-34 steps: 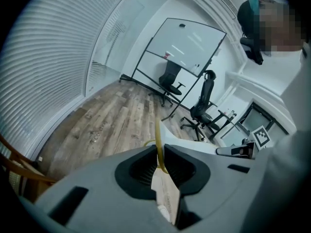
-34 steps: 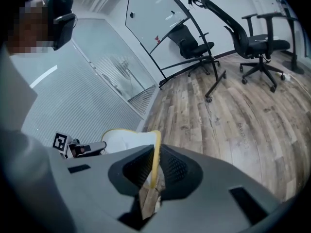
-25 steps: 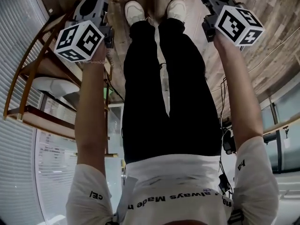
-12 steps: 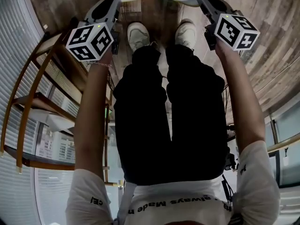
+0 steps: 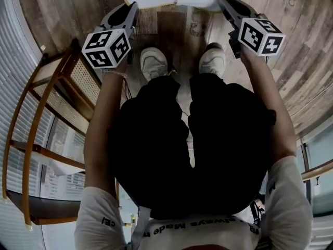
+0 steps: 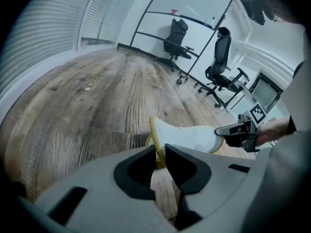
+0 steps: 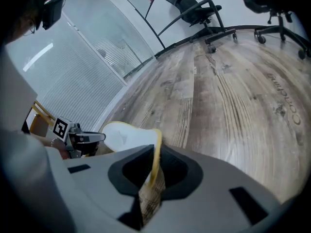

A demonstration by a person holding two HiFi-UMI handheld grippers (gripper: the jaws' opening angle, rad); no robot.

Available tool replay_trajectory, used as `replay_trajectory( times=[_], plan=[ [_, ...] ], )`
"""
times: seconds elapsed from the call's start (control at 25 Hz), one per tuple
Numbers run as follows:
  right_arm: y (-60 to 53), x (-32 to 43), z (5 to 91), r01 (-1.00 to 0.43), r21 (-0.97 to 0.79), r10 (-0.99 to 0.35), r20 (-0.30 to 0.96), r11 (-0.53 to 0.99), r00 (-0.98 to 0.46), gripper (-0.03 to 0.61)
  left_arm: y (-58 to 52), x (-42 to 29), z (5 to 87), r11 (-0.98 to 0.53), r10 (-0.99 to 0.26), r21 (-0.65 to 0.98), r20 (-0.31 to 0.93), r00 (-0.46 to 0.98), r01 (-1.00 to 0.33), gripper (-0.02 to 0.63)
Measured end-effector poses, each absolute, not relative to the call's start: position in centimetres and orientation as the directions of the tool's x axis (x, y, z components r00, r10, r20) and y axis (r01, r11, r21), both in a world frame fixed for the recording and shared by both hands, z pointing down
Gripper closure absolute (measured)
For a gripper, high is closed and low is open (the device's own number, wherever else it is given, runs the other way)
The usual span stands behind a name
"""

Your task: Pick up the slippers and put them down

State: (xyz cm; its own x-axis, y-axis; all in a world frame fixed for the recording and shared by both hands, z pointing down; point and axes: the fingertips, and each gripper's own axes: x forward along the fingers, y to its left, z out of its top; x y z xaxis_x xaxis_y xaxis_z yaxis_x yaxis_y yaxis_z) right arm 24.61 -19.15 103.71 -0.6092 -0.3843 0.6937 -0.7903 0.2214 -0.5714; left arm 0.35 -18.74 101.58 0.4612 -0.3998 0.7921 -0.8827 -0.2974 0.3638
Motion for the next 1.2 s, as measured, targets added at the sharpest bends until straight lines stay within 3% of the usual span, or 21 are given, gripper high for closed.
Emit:
replay_trajectory(
  times=[0.48, 0.52, 0.6, 0.68, 0.96, 1.2],
  plan=[
    [-19.2, 26.2, 110.3, -0.866, -0.435, -0.326, 0.804, 0.247, -0.497, 0.517, -18.7, -0.8, 108.1, -0.282, -0.332, 0.314, 0.855, 0.399, -0.907, 0.528],
    [-19.5, 26.4, 110.1, -0.875, -0.414, -0.334, 0.811, 0.250, -0.480, 0.503, -19.0, -0.9, 107.9, -0.289, -0.338, 0.294, 0.859, 0.385, -0.911, 0.506],
    [-20.0, 26.7, 109.1, -0.885, -0.385, -0.351, 0.817, 0.260, -0.458, 0.453, -19.7, -1.4, 106.9, -0.289, -0.354, 0.252, 0.868, 0.348, -0.924, 0.400],
    [-20.4, 26.8, 107.1, -0.882, -0.380, -0.361, 0.810, 0.278, -0.462, 0.417, -20.0, -2.0, 104.8, -0.256, -0.371, 0.242, 0.869, 0.327, -0.936, 0.370],
    [-21.7, 26.1, 93.2, -0.841, -0.363, -0.403, 0.755, 0.400, -0.517, 0.414, -20.0, -1.4, 92.2, -0.261, -0.409, 0.245, 0.848, 0.337, -0.934, 0.370],
    [-23.4, 24.2, 79.1, -0.818, -0.347, -0.454, 0.700, 0.458, -0.552, 0.472, -21.8, 1.1, 78.1, -0.300, -0.493, 0.282, 0.772, 0.402, -0.911, 0.396]
  ],
)
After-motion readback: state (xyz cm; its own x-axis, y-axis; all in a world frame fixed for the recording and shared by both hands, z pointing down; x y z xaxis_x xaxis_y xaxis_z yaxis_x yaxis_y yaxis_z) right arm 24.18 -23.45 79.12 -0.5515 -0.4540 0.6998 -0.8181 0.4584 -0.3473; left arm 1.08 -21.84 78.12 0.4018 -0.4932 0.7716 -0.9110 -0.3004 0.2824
